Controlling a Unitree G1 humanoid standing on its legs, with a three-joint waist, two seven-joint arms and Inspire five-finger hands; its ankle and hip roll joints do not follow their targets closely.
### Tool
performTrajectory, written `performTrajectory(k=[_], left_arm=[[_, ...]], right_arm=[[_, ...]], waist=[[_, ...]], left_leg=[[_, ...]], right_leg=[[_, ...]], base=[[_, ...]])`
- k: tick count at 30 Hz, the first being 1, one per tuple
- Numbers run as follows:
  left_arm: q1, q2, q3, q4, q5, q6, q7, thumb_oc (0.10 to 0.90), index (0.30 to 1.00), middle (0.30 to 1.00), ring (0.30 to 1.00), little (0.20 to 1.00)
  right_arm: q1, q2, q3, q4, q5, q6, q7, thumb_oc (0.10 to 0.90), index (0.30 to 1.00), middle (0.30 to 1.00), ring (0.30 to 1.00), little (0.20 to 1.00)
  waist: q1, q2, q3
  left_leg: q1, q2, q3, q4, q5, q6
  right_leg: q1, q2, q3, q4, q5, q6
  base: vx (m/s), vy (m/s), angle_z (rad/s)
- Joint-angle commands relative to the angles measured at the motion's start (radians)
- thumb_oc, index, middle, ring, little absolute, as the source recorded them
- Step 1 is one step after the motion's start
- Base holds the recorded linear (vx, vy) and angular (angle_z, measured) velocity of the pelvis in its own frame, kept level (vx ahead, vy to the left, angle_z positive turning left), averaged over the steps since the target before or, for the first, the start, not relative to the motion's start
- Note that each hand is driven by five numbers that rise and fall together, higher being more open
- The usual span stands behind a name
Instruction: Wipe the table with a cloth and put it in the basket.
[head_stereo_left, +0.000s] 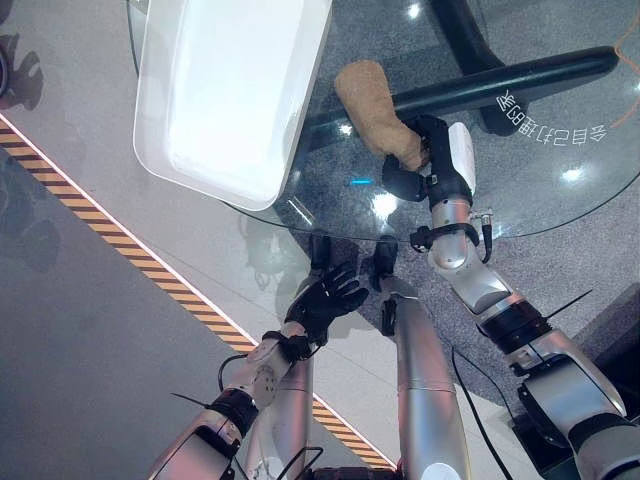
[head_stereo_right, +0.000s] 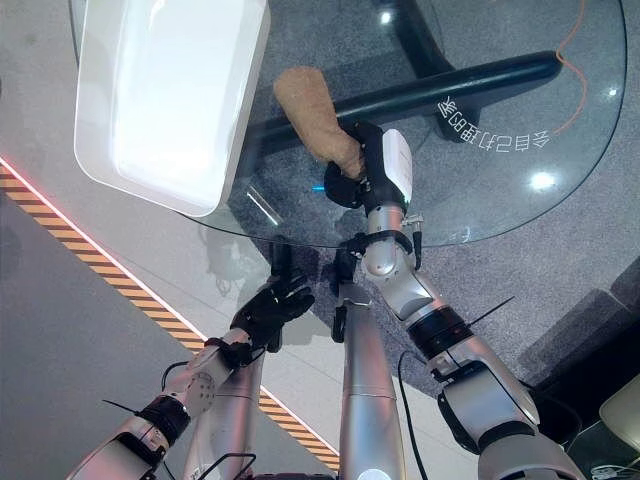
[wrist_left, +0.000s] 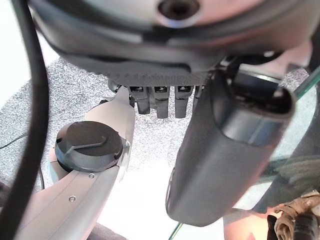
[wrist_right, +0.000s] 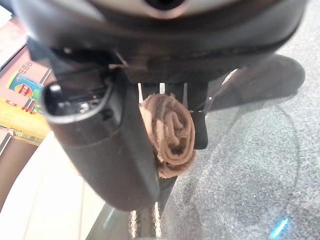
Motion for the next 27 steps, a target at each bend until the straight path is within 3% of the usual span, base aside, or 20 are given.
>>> performTrajectory(k=[1,27], left_arm=[[0.088,0.017,-0.065,-0.007,-0.009,0.023,-0.027,0.8,0.9,0.9,0.9,0.9],[0.122,0.058,-0.041,-0.031,-0.008,0.015,-0.039,0.8,0.9,0.9,0.9,0.9]], right_arm=[[0.105,0.056,0.164,-0.051,0.016,-0.009,0.15,0.1,0.3,0.3,0.3,0.2],[0.199,-0.043,0.131,-0.093,-0.016,-0.089,0.264,0.1,0.3,0.3,0.3,0.2]], waist=[[0.015,-0.009,-0.012],[-0.001,-0.024,-0.012]], left_leg=[[-0.05,-0.063,-0.005,0.189,-0.126,0.057],[-0.045,-0.06,-0.004,0.182,-0.126,0.054]], right_leg=[[0.001,-0.015,0.027,-0.169,0.149,0.1],[0.007,-0.009,0.034,-0.178,0.153,0.104]], base=[[0.0,0.0,0.0],[0.0,0.0,0.0]])
